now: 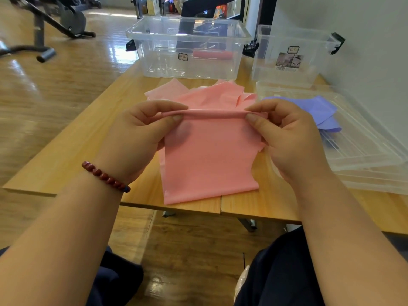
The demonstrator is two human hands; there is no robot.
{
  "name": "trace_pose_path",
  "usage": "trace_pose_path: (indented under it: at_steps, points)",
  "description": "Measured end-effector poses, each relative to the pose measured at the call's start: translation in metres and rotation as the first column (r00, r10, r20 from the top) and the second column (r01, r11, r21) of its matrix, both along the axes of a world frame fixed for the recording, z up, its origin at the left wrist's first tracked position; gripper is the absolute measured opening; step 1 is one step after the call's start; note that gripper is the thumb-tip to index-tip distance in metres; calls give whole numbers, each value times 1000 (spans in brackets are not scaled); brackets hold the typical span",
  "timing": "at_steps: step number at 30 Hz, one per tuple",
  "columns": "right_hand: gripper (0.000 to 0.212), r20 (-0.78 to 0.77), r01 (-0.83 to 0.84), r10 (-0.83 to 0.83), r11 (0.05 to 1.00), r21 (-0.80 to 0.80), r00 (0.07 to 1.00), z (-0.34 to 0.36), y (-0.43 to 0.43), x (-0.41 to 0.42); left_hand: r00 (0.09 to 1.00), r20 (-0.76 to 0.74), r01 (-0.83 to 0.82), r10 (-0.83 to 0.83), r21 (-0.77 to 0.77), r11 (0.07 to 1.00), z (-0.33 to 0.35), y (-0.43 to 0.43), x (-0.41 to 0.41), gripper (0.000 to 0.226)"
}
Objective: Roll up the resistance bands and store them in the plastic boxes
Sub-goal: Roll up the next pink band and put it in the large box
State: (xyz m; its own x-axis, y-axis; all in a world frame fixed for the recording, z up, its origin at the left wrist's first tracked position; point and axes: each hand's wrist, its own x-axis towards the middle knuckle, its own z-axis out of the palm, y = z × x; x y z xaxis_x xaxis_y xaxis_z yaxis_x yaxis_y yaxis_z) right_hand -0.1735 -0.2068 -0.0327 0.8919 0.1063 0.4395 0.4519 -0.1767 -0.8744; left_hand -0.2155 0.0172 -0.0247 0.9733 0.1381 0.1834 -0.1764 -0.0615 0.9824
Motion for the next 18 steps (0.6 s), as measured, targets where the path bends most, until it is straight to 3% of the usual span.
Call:
trace_pose_path:
  at_steps: [10,18]
  points:
    - [20,51,-5,5,1000,7,999,1,2,-4,999,6,53,-53,-28,998,4,0,-2,38]
    - [34,-21,3,-1,996,84,1000,5,3,-6,984,-104,115,-145,-254,960,9,0,-5,48]
